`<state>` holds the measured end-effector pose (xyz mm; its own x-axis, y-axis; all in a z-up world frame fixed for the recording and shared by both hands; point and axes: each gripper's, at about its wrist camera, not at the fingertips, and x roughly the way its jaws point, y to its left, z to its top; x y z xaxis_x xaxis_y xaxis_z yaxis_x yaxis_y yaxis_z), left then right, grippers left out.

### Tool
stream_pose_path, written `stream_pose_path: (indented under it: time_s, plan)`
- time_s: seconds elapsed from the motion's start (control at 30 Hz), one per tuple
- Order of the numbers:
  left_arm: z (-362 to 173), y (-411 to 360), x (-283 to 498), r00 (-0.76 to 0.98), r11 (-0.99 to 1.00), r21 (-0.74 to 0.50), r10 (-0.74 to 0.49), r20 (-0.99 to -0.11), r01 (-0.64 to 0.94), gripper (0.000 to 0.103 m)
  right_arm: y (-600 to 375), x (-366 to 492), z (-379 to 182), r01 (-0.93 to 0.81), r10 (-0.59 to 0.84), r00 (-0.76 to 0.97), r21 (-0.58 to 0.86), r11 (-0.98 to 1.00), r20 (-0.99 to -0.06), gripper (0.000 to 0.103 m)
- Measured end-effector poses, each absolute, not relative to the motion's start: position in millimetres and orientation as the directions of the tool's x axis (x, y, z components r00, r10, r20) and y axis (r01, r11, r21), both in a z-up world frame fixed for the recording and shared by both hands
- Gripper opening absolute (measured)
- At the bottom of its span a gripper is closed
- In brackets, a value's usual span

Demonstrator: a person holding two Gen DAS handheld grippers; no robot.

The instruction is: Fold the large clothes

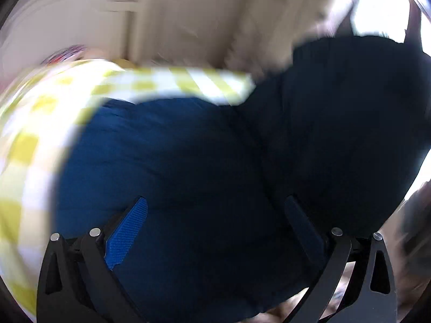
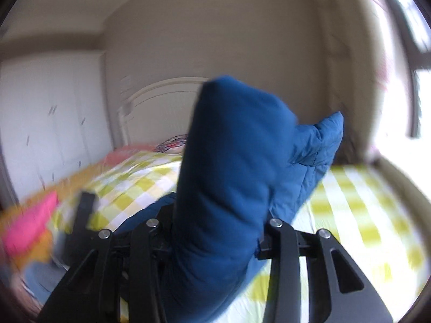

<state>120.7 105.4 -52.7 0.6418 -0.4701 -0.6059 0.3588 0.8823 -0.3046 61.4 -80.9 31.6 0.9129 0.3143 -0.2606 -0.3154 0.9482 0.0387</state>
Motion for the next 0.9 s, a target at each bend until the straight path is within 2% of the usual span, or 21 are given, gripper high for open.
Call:
stream_pose_path:
  time_s: [0.13, 0.2, 0.3, 0.37, 0.47, 0.53, 0.8, 0.83, 0.9]
  plan:
    - [-39.9, 212.9, 134.9, 0.667, 0.756, -0.598, -0.593, -0.452, 0.267, 0.098, 14.6, 69.4, 21.0, -0.427, 0.355, 0.883, -0.214, 0.878, -0.307, 0.036]
    - [-50.6, 256.1, 145.8, 0.622, 0.625, -0.736, -0.691, -0.368, 0.26, 0.098, 77.8, 75.5, -11.2, -0.476, 0.323, 0.861, -0.399, 0.784, -0.392, 0.036]
    - [-69.0, 283.8, 153.4, 0.598, 0.553, -0.805, -0.726, -0.34, 0.215, 0.098, 142.4, 82.1, -82.3, -0.533, 0.226, 0.829, -0.6, 0.597, -0.512, 0.039]
    - [-81.1, 289.2, 158.8, 0.57, 0.524, -0.829, -0.749, -0.338, 0.196, 0.098, 163.9, 70.8, -117.8, -0.458, 0.167, 0.884, -0.741, 0.49, -0.436, 0.038]
    - [-84.9, 280.3, 167.1, 0.528, 0.51, -0.835, -0.777, -0.343, 0.208, 0.098, 149.4, 74.8, -104.8, -0.499, 0.21, 0.858, -0.666, 0.554, -0.468, 0.037]
    - [-71.2, 270.1, 174.0, 0.506, 0.526, -0.814, -0.786, -0.356, 0.245, 0.098, 140.9, 72.9, -99.6, -0.491, 0.23, 0.864, -0.651, 0.579, -0.447, 0.035]
    - [-55.0, 193.7, 237.6, 0.36, 0.674, -0.648, -0.738, -0.571, 0.354, 0.098, 130.2, 66.3, -90.9, -0.484, 0.293, 0.873, -0.617, 0.621, -0.389, 0.033]
    - [-55.0, 184.2, 243.6, 0.358, 0.704, -0.611, -0.71, -0.606, 0.361, 0.095, 126.1, 60.8, -92.4, -0.487, 0.302, 0.872, -0.618, 0.617, -0.385, 0.033]
    - [-56.9, 175.4, 252.0, 0.355, 0.727, -0.588, -0.686, -0.635, 0.354, 0.054, 126.8, 61.5, -90.0, -0.488, 0.309, 0.872, -0.618, 0.617, -0.379, 0.033]
